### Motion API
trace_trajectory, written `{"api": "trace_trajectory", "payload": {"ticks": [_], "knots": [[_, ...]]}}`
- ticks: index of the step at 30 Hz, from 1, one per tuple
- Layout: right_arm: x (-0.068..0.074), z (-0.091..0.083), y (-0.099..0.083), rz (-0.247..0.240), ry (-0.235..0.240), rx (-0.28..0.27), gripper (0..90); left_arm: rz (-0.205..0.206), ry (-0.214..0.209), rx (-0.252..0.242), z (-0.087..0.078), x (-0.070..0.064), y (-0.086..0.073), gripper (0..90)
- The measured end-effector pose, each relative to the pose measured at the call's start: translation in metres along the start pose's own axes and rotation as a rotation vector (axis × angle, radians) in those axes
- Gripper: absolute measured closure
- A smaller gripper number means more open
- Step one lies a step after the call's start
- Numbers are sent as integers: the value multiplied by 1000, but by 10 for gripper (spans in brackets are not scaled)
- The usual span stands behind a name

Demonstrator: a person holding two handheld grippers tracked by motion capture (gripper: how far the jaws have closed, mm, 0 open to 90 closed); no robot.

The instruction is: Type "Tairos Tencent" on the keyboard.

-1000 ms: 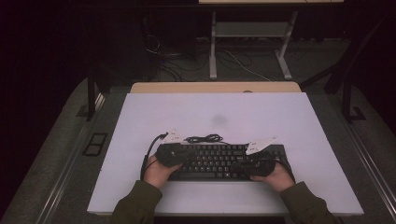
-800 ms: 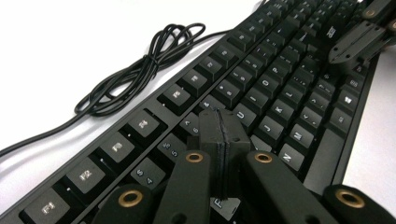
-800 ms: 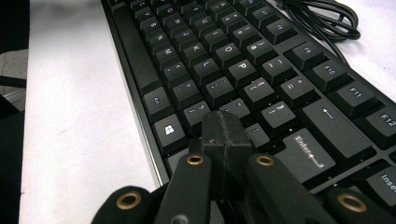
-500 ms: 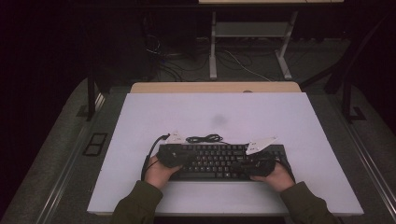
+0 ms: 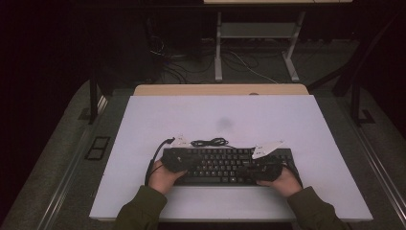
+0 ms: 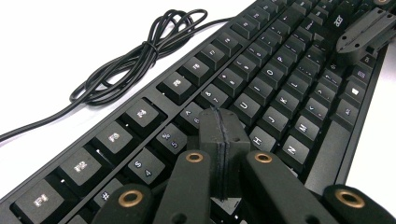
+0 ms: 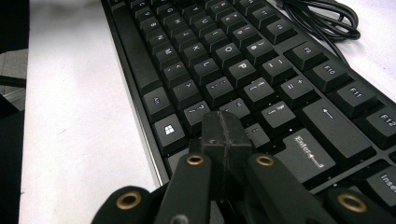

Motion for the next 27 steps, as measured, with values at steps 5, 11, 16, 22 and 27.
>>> {"api": "trace_trajectory", "payload": {"ticks": [5, 11, 16, 22, 27], "knots": [[0, 0, 0, 1, -1, 0, 895, -2, 2, -18, -3, 0, 2, 889], [0, 0, 0, 1, -1, 1, 895, -10, 4, -42, -9, 1, 4, 856], [1, 0, 0, 2, -3, 1, 895, -20, 5, -58, -14, 2, 4, 774], [0, 0, 0, -1, -3, 0, 895, -29, 3, -81, -21, 5, 3, 642], [1, 0, 0, -4, -4, 0, 895, -27, 12, -92, -28, 7, 0, 500]]}}
Point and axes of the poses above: each handheld gripper's, and its own axes: z roughly forward along the jaws, y roughly out of its top, x roughly to its left, the point moved 2 cm from there along z, roughly forward along the jaws, and after that the axes turned 12 degrees about -x, right-handed, at the moved point
